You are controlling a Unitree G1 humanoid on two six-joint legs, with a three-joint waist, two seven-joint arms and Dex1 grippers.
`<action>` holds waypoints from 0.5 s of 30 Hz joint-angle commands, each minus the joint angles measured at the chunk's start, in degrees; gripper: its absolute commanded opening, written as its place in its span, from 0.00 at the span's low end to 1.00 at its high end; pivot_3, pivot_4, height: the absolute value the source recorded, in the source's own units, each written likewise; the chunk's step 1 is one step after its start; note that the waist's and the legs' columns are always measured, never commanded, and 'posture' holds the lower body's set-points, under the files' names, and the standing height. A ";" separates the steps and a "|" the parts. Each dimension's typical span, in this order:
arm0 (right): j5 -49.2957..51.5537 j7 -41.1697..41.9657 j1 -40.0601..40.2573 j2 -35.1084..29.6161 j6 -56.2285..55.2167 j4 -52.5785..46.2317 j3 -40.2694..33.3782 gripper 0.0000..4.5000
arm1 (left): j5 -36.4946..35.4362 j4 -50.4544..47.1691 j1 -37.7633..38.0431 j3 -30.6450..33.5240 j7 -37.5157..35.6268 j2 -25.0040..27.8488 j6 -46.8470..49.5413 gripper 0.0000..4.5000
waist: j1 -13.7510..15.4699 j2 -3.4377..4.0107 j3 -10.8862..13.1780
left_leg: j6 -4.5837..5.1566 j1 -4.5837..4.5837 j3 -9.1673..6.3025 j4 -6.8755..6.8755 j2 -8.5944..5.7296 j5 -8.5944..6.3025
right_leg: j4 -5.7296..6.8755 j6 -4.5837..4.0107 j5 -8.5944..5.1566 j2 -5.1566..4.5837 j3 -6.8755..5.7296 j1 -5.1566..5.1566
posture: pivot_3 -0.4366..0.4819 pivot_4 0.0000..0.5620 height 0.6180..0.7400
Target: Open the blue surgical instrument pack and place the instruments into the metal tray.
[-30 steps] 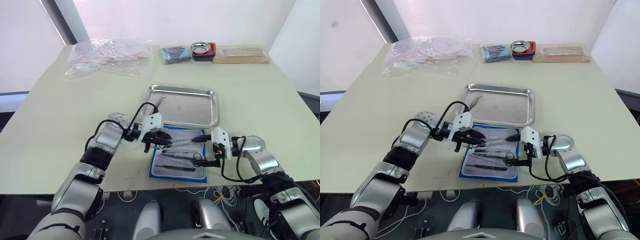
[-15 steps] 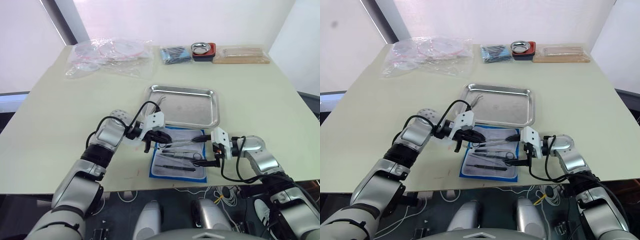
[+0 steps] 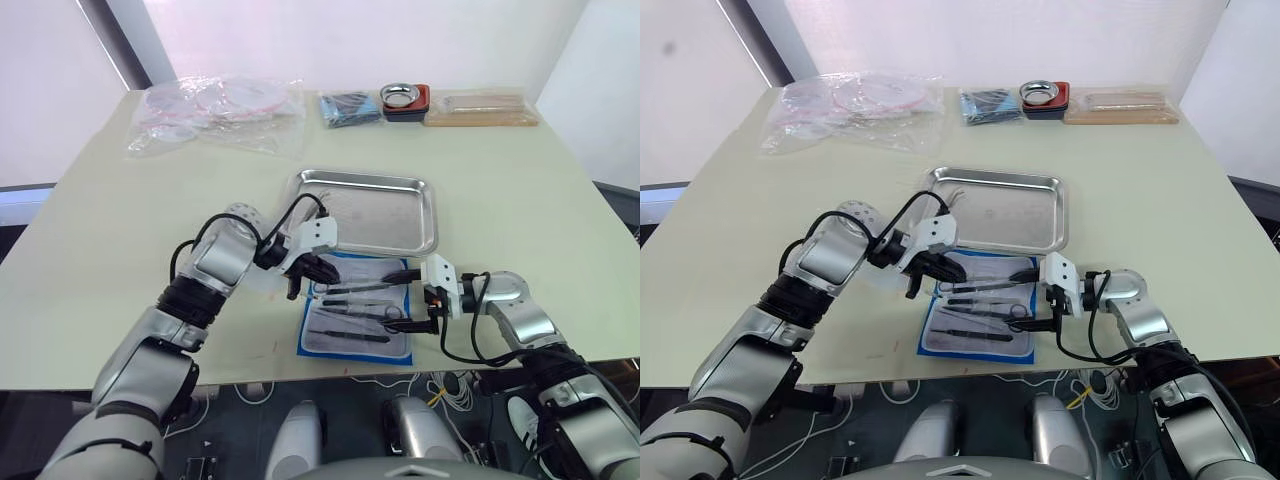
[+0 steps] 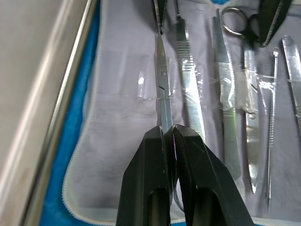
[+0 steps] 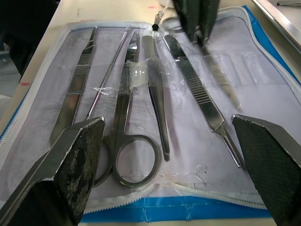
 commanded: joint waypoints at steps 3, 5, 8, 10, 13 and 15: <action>-5.29 -2.21 3.41 -0.19 3.26 7.06 3.45 1.00 | -0.66 -4.80 -1.85 0.01 -0.44 0.79 2.80 0.02 | -0.07 0.01 0.01 | 0.00 0.01 0.02 0.00 0.00 0.00 | 0.00 0.00 0.00 0.00 0.02 0.00 | 0.48 0.27 1.00; -5.26 -2.19 3.44 -0.14 3.29 7.01 3.46 1.00 | -0.86 -5.57 -2.00 -0.10 -0.67 1.04 3.41 0.02 | -0.10 0.01 0.02 | 0.00 0.00 0.02 0.00 0.00 0.00 | 0.00 0.00 0.00 0.00 0.02 -0.01 | 0.48 0.27 1.00; -5.25 -2.22 3.39 0.04 3.39 7.01 3.51 1.00 | -0.95 -5.91 -2.36 -0.12 -0.85 1.46 3.68 0.02 | -0.20 0.00 0.02 | 0.00 0.00 0.02 0.00 0.01 0.00 | 0.00 0.00 0.00 0.00 0.02 -0.02 | 0.48 0.27 1.00; -5.23 -2.26 3.38 0.19 3.39 7.03 3.54 1.00 | -1.04 -6.22 -2.47 -0.07 -1.14 1.82 3.84 0.02 | -0.26 0.00 0.02 | 0.00 -0.01 0.02 0.00 0.01 0.00 | 0.00 0.00 0.00 0.00 0.02 -0.03 | 0.48 0.27 1.00; -5.25 -2.31 3.30 0.37 3.33 7.09 3.56 1.00 | -1.10 -6.41 -2.49 0.10 -1.43 2.37 3.92 0.02 | -0.67 0.01 0.03 | 0.00 -0.03 0.02 0.00 0.01 0.00 | 0.00 0.00 0.00 0.00 0.02 -0.06 | 0.48 0.27 1.00; -5.31 -2.31 3.07 0.51 3.27 7.31 3.55 1.00 | -1.07 -6.17 -2.35 0.27 -1.70 3.08 3.46 0.02 | -0.81 0.01 0.04 | 0.00 -0.06 0.03 0.00 0.01 0.00 | 0.00 0.00 0.00 0.01 0.03 -0.10 | 0.48 0.27 1.00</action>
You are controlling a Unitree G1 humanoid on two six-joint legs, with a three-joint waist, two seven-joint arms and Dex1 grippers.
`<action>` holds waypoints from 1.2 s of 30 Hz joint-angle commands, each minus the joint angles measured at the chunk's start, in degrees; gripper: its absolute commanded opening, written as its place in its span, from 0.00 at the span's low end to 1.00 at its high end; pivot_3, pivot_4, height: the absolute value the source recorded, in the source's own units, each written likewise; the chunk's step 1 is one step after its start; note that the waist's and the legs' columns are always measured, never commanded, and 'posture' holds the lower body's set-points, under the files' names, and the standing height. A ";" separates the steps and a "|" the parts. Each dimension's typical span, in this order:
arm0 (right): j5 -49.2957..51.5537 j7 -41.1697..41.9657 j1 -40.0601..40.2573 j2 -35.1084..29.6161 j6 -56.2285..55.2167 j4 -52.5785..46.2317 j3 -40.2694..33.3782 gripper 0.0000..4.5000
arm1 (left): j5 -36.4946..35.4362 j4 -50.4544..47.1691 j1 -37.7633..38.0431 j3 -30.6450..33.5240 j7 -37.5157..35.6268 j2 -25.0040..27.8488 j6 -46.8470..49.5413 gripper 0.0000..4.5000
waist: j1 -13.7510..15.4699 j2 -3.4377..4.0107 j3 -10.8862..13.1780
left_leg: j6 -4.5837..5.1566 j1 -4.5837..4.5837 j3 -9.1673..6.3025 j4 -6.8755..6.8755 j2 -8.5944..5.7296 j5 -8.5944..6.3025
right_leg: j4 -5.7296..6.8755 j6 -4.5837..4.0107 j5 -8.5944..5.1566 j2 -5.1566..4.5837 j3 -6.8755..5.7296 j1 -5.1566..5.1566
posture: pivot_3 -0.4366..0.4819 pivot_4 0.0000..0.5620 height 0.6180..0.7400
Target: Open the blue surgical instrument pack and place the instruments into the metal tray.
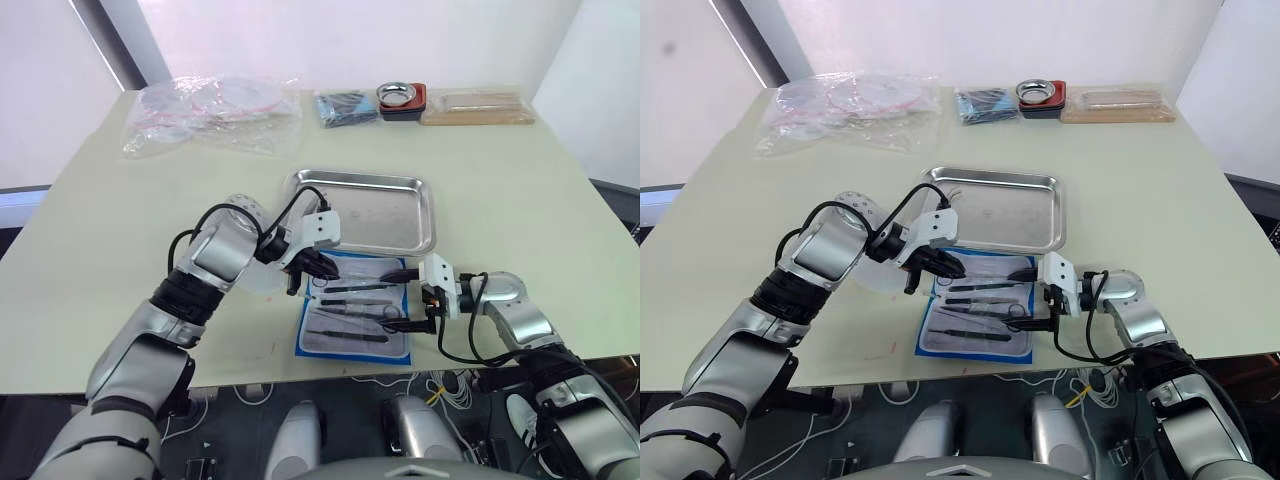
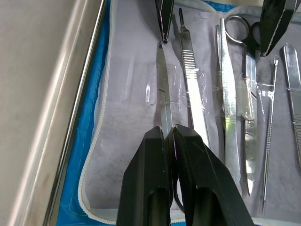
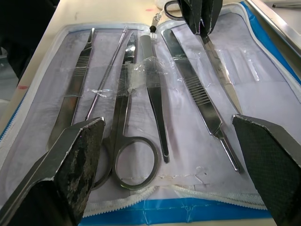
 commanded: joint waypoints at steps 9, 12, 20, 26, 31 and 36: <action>-5.33 -2.22 2.95 -0.30 3.38 7.43 3.38 1.00 | -2.89 -4.01 0.08 1.89 -1.09 4.25 0.13 0.02 | -0.37 -0.01 0.02 | 0.00 0.00 0.01 0.00 0.00 0.00 | 0.01 0.00 0.00 0.00 0.02 0.00 | 0.48 0.27 1.00; -5.19 -2.10 3.11 -0.33 3.64 7.15 3.38 1.00 | -3.38 -4.64 0.56 1.89 -1.01 5.16 0.29 0.02 | -0.36 -0.01 0.02 | 0.00 0.00 0.00 0.00 0.00 0.00 | 0.01 0.00 0.00 0.00 0.02 0.00 | 0.48 0.27 1.00; -5.45 -1.21 2.98 -0.94 3.62 7.61 3.72 1.00 | -4.42 -6.00 1.75 2.22 -1.07 8.00 0.60 0.02 | -0.37 0.00 0.02 | 0.00 0.01 0.02 0.00 0.00 0.00 | 0.00 0.00 0.00 0.00 0.04 -0.01 | 0.48 0.27 1.00; -5.68 -0.63 3.28 -1.22 3.63 7.61 4.22 1.00 | -5.61 -7.00 2.95 2.98 -0.88 10.22 1.24 0.02 | -0.33 0.00 0.02 | 0.00 0.00 0.03 0.00 0.00 0.00 | 0.00 0.00 0.00 -0.01 0.05 0.00 | 0.48 0.27 1.00; -5.86 -0.64 3.06 -1.07 3.66 7.95 4.39 1.00 | -4.95 -6.12 2.96 3.07 -0.29 11.56 -0.15 0.02 | -0.31 -0.02 0.01 | 0.00 0.00 0.02 0.00 -0.01 0.00 | 0.00 0.00 0.00 -0.01 0.04 0.00 | 0.48 0.27 1.00; -5.98 -0.78 2.59 -0.76 3.46 8.69 4.51 1.00 | -5.66 -6.45 2.95 3.64 -0.94 12.88 0.04 0.02 | -0.36 -0.02 0.01 | 0.00 0.02 0.03 0.00 0.00 0.00 | 0.01 0.00 0.00 0.00 0.05 0.00 | 0.48 0.27 1.00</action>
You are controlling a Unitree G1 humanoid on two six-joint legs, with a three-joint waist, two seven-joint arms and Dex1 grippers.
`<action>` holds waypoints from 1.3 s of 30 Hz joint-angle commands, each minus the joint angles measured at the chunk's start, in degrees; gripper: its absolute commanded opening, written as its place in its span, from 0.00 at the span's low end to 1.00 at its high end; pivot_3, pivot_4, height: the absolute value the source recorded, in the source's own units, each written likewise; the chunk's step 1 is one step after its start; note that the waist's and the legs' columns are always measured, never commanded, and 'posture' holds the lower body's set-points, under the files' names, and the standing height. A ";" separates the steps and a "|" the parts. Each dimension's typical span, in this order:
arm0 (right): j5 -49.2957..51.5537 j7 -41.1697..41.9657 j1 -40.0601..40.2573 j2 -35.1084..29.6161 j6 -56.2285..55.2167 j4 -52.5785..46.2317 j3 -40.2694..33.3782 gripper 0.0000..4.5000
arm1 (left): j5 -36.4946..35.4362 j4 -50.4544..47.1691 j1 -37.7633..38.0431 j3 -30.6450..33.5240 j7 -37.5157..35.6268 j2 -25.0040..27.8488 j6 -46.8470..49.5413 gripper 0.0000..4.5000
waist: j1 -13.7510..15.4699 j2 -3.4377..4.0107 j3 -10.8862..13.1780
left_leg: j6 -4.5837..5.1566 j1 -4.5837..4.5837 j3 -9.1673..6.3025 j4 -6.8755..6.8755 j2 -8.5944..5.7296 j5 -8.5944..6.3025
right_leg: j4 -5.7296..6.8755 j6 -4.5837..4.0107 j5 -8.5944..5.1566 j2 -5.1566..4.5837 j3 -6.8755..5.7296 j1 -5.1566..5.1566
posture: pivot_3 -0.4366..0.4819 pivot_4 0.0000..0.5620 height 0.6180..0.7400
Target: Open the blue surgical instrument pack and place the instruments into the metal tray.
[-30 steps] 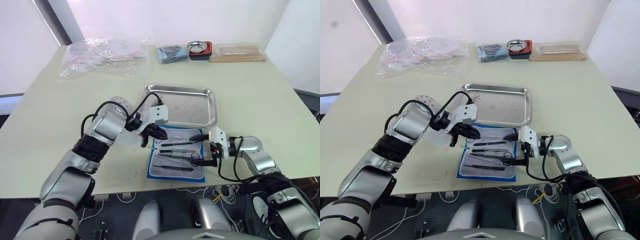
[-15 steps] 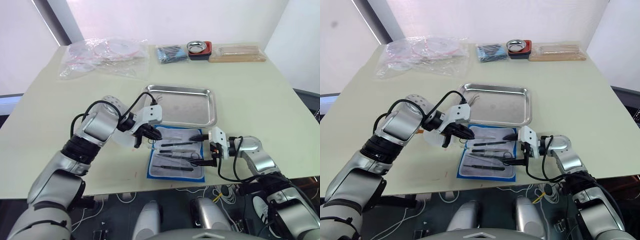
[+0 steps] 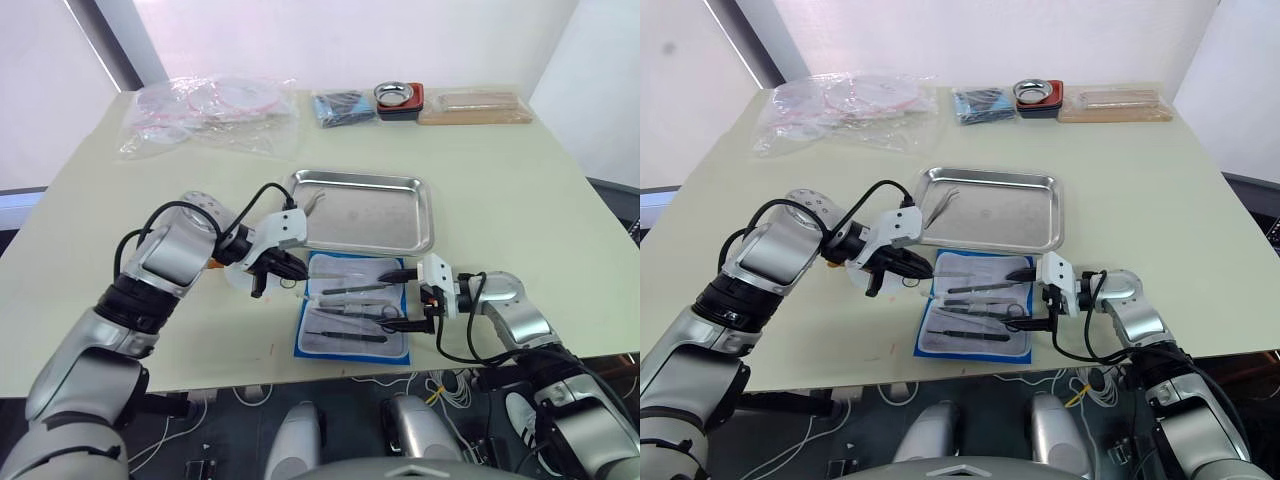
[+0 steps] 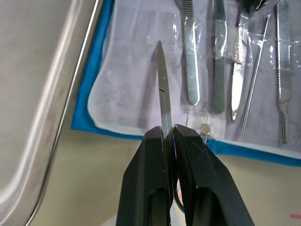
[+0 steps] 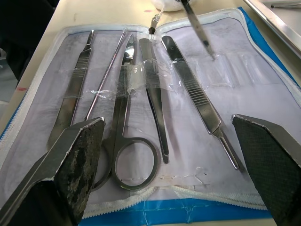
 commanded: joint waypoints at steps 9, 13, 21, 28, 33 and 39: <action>-5.79 -0.99 3.40 -1.00 3.40 7.82 4.38 1.00 | -1.41 -2.14 -0.57 3.14 -1.62 4.50 -0.85 0.02 | -0.01 -0.04 -0.02 | 0.00 0.03 0.00 0.00 0.02 0.00 | 0.03 0.00 0.00 0.01 0.00 0.00 | 0.48 0.27 1.00; -5.83 -1.02 3.47 -0.95 3.38 7.81 4.46 1.00 | -3.35 -3.89 -0.45 5.10 -1.57 4.96 0.99 0.02 | -0.02 -0.06 -0.03 | 0.00 0.02 0.00 0.00 0.02 0.00 | 0.03 0.00 0.00 0.01 0.00 0.00 | 0.48 0.27 1.00; -5.82 -1.07 3.66 -1.01 3.30 7.64 4.49 1.00 | -7.19 -5.08 -0.26 8.73 3.72 0.96 5.64 0.02 | 0.01 -0.07 -0.04 | 0.00 0.03 0.00 0.00 0.03 0.00 | 0.05 0.00 0.00 0.01 -0.01 0.01 | 0.48 0.27 1.00; -5.73 -1.20 3.96 -1.07 3.23 7.44 4.41 1.00 | -9.82 -7.67 1.33 13.35 16.62 -8.63 11.76 0.02 | -0.04 -0.10 -0.06 | 0.00 0.04 -0.01 0.01 0.03 0.00 | 0.07 0.01 0.01 0.06 0.01 0.02 | 0.48 0.27 1.00; -5.67 -1.02 4.15 -1.40 2.96 7.21 4.34 1.00 | -10.08 -6.68 1.23 15.12 22.81 -12.02 11.82 0.02 | -0.01 -0.10 -0.06 | 0.00 0.07 -0.03 0.01 0.04 0.00 | 0.10 0.01 0.01 0.08 0.01 0.04 | 0.48 0.27 1.00; -5.68 -0.88 4.09 -1.72 2.66 7.31 4.29 1.00 | -9.57 -6.45 1.36 16.96 33.09 -18.83 12.25 0.02 | 0.07 -0.10 -0.06 | 0.00 0.08 -0.03 0.01 0.00 0.00 | 0.08 0.02 0.01 0.05 0.01 0.12 | 0.48 0.27 1.00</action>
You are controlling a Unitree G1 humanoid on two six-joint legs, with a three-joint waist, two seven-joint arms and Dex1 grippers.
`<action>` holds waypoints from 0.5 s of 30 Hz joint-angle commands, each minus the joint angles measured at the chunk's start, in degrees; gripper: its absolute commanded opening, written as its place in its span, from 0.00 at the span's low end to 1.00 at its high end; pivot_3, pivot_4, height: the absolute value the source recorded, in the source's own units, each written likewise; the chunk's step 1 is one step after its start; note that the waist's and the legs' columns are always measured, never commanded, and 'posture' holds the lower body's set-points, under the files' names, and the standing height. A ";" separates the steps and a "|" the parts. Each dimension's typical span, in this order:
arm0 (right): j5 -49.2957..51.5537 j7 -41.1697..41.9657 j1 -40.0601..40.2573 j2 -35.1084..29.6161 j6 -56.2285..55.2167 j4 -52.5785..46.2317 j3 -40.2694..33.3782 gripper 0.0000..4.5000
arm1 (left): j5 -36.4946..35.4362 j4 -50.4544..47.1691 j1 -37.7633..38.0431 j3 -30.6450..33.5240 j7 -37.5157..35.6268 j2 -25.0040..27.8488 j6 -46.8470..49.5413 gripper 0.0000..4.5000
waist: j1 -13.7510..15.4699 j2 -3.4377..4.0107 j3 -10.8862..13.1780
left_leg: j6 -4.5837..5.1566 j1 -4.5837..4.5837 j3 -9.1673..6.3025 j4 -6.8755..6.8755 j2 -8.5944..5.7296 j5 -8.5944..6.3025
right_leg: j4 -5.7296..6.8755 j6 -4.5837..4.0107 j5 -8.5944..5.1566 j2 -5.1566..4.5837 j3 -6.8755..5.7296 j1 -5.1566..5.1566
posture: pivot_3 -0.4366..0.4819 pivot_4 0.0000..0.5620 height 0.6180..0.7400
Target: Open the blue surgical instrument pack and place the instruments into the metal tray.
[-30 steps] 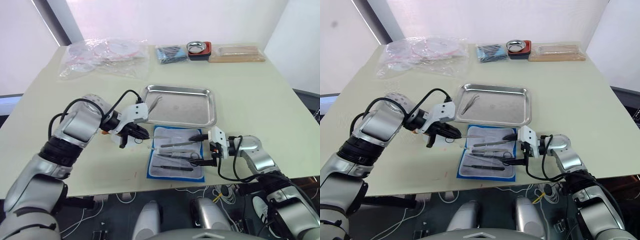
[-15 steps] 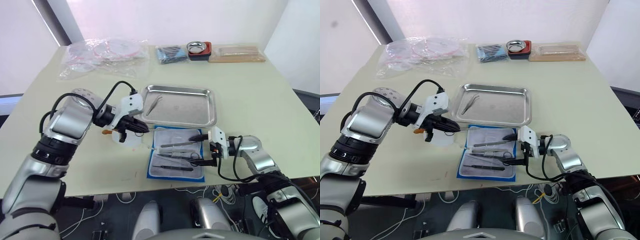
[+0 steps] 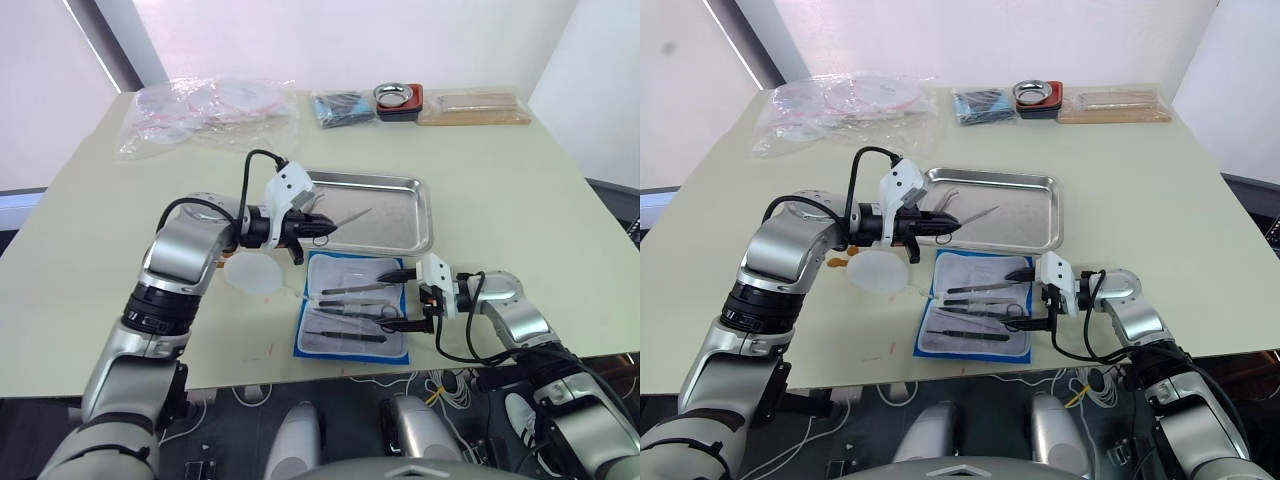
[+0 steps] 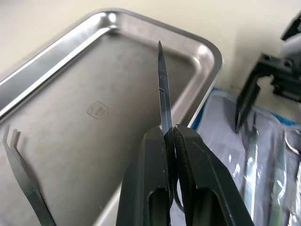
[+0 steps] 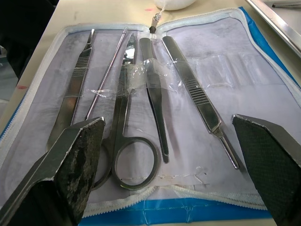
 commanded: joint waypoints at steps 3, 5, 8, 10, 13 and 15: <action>-5.61 -0.73 4.31 -1.58 3.21 6.77 3.97 1.00 | 2.66 -0.08 -0.55 1.93 13.02 -6.75 -0.25 0.02 | 0.09 -0.01 0.00 | 0.00 0.02 -0.01 0.00 -0.03 0.00 | 0.00 0.00 0.00 -0.02 0.01 0.03 | 0.48 0.27 1.00; -5.57 -0.64 4.51 -1.77 3.14 6.62 3.98 1.00 | 3.87 0.20 -0.63 2.36 17.81 -9.47 -0.62 0.02 | 0.07 0.02 0.00 | 0.00 0.02 -0.01 0.01 -0.03 0.00 | 0.00 0.07 0.04 -0.01 0.02 0.03 | 0.48 0.27 1.00; -5.57 -0.53 4.63 -2.04 3.12 6.55 3.96 1.00 | 3.97 0.16 -0.55 3.68 22.83 -13.07 1.12 0.02 | 0.27 -0.02 -0.02 | -0.01 0.02 -0.02 0.01 -0.04 0.00 | -0.01 0.22 0.13 -0.02 0.01 0.05 | 0.48 0.27 1.00; -5.58 -0.57 4.68 -2.14 3.06 6.48 3.96 1.00 | 4.04 -0.44 0.17 3.95 25.38 -14.56 2.45 0.02 | 0.25 0.02 -0.03 | -0.01 0.02 0.00 0.01 -0.04 0.00 | -0.01 0.23 0.13 -0.01 0.02 0.05 | 0.48 0.27 1.00; -5.61 -0.64 4.84 -2.23 3.04 6.26 4.00 1.00 | 4.41 -0.35 1.01 4.21 28.61 -16.07 3.08 0.02 | 0.27 0.03 -0.04 | -0.01 0.03 -0.02 0.01 -0.04 0.00 | -0.01 0.23 0.13 0.00 0.01 0.06 | 0.48 0.27 1.00; -5.67 -0.79 5.03 -2.34 2.87 6.23 3.94 1.00 | 5.79 0.96 0.33 5.46 33.95 -18.19 5.65 0.02 | 0.45 0.02 -0.04 | -0.01 0.03 -0.03 0.01 -0.04 0.00 | -0.01 0.23 0.13 -0.01 0.00 0.06 | 0.48 0.27 1.00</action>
